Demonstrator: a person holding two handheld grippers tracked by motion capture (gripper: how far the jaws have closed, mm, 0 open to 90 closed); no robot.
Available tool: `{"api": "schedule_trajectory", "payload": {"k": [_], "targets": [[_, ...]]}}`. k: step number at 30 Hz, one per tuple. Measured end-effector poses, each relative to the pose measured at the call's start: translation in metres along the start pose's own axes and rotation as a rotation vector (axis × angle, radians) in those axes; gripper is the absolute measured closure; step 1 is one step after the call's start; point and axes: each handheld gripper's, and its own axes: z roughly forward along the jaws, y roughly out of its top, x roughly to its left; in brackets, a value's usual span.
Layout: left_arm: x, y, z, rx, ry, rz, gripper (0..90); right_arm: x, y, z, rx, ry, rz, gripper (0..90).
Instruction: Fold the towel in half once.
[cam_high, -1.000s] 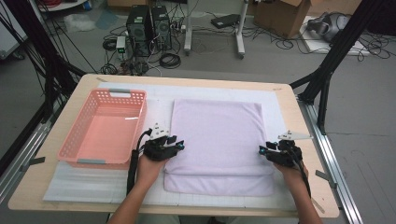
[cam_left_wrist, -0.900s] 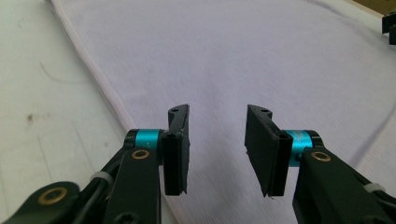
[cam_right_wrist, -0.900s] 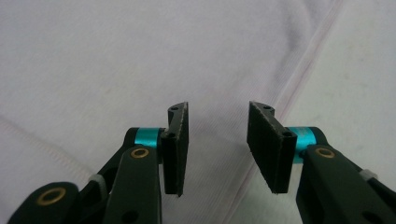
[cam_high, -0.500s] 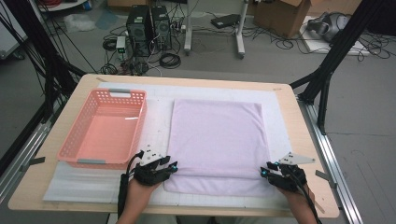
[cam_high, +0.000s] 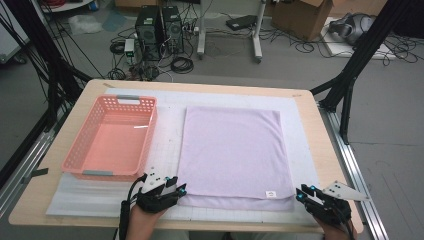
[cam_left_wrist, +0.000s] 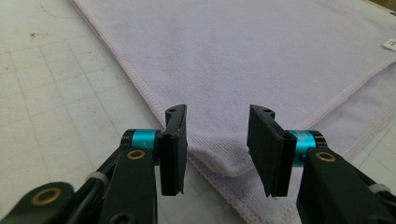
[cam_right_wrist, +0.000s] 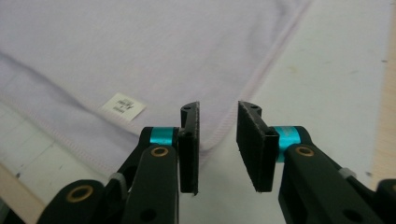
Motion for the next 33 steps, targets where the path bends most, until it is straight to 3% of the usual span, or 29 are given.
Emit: {"api": "schedule_trajectory", "payload": {"k": [13, 17, 21, 24, 33], "targets": [[0.0, -0.005, -0.004, 0.034, 0.006, 0.003, 63.4, 0.006, -0.003, 0.011, 0.048, 0.016, -0.039, 66.1], [-0.003, -0.006, 0.0, 0.063, 0.025, 0.017, 69.0, 0.007, -0.002, 0.013, 0.049, 0.024, -0.047, 65.2], [-0.008, -0.006, 0.002, 0.076, 0.056, 0.058, 75.9, 0.008, -0.003, 0.014, 0.055, 0.025, -0.052, 64.1], [-0.01, -0.006, 0.001, 0.068, 0.075, 0.08, 85.8, 0.008, -0.003, 0.013, 0.055, 0.025, -0.044, 64.1], [-0.013, 0.0, -0.008, -0.007, 0.063, 0.094, 87.2, 0.007, -0.003, 0.011, 0.042, 0.021, -0.035, 64.1]]}}
